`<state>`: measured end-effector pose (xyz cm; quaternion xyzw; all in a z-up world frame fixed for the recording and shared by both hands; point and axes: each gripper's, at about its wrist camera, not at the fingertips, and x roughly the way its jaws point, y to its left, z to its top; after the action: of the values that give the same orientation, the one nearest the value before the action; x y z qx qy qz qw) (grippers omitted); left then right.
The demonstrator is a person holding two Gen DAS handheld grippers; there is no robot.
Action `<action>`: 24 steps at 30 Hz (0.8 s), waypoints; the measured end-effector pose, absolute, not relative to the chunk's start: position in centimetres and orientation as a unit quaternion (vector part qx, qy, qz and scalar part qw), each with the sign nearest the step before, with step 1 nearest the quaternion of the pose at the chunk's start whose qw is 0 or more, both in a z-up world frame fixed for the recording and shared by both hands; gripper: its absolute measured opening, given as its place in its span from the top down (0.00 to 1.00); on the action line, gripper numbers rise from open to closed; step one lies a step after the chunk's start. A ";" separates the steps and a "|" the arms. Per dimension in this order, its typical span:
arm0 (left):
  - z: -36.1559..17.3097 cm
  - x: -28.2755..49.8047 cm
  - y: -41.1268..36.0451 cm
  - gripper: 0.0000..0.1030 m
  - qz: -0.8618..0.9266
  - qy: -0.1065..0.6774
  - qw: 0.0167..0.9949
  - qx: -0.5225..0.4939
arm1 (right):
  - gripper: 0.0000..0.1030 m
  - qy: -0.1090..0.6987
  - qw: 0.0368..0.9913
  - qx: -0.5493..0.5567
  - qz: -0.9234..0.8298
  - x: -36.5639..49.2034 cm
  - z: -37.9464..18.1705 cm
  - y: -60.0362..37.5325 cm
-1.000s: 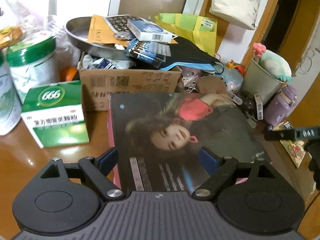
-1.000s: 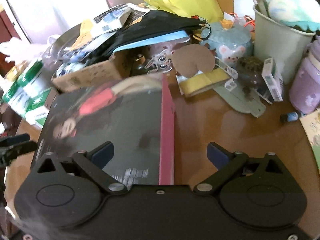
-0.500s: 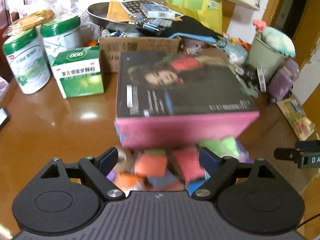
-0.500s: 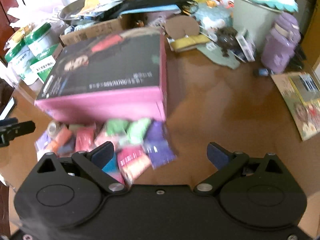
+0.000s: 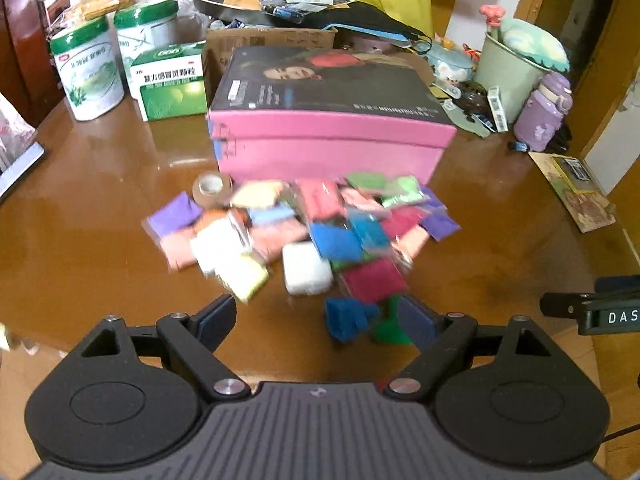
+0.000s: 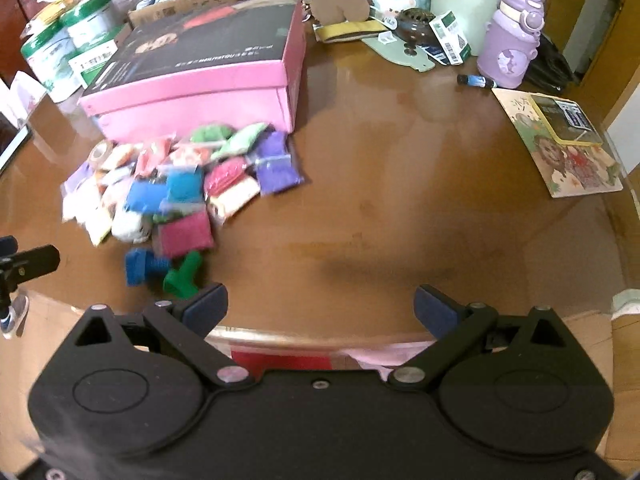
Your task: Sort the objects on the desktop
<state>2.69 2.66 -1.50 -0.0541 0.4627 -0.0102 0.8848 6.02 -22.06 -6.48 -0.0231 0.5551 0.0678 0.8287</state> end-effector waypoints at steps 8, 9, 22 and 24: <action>-0.9 -1.0 1.5 0.14 0.010 0.453 0.890 -0.060 | 0.03 0.543 0.836 -0.042 0.066 3.7 -5.4 -22.3; -0.7 -1.3 1.4 0.14 0.010 0.451 0.890 -0.061 | 0.03 0.542 0.837 -0.043 0.066 3.4 -5.3 -22.4; 0.4 -3.2 1.1 0.14 0.016 0.436 0.899 -0.043 | 0.03 0.536 0.840 -0.051 0.070 1.7 -4.4 -21.2; 0.5 -3.3 1.1 0.14 0.016 0.435 0.899 -0.038 | 0.03 0.536 0.840 -0.053 0.070 1.5 -4.2 -21.0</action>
<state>-3.34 1.12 0.49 -0.0380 0.4354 0.0162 0.8993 1.49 -21.04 -4.24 -0.0526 0.5356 0.0703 0.8399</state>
